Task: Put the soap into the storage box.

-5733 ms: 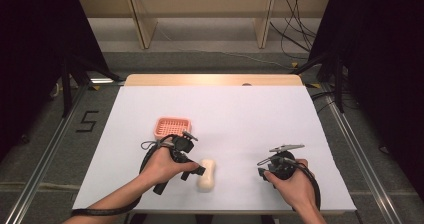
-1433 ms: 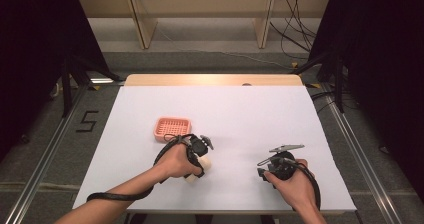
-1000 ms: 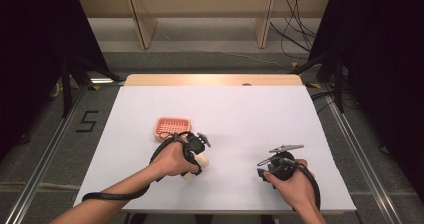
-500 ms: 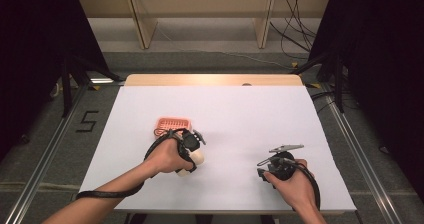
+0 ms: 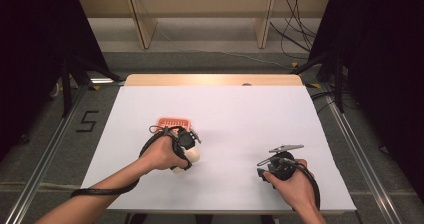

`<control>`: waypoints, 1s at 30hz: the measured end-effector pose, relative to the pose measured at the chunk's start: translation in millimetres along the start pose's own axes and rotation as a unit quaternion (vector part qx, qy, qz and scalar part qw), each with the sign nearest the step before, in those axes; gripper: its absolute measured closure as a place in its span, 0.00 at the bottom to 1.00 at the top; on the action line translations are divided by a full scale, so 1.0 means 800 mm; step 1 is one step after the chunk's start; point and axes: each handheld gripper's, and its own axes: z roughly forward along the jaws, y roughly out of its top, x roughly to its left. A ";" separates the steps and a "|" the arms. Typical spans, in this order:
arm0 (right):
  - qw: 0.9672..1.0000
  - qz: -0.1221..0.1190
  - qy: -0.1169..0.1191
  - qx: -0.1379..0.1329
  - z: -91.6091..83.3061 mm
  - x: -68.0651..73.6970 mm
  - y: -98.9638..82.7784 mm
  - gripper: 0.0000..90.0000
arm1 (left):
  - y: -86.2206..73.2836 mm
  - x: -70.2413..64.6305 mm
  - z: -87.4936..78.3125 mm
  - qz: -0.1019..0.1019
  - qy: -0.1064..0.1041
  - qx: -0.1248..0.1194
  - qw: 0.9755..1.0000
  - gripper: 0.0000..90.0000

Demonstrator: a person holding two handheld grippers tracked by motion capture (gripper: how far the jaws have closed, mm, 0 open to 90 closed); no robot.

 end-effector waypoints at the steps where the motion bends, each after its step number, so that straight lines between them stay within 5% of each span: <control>1: 1.000 0.000 0.000 0.000 0.000 0.000 0.000 0.61 | 0.000 0.000 0.000 0.000 0.000 0.000 1.000 0.55; 21: 1.000 0.000 0.014 0.001 0.000 0.001 0.000 0.61 | -0.008 0.023 -0.006 -0.003 0.015 -0.005 1.000 0.55; 30: 1.000 -0.001 0.016 0.002 0.001 0.001 0.000 0.61 | -0.013 0.039 -0.008 0.029 0.028 -0.006 0.999 0.55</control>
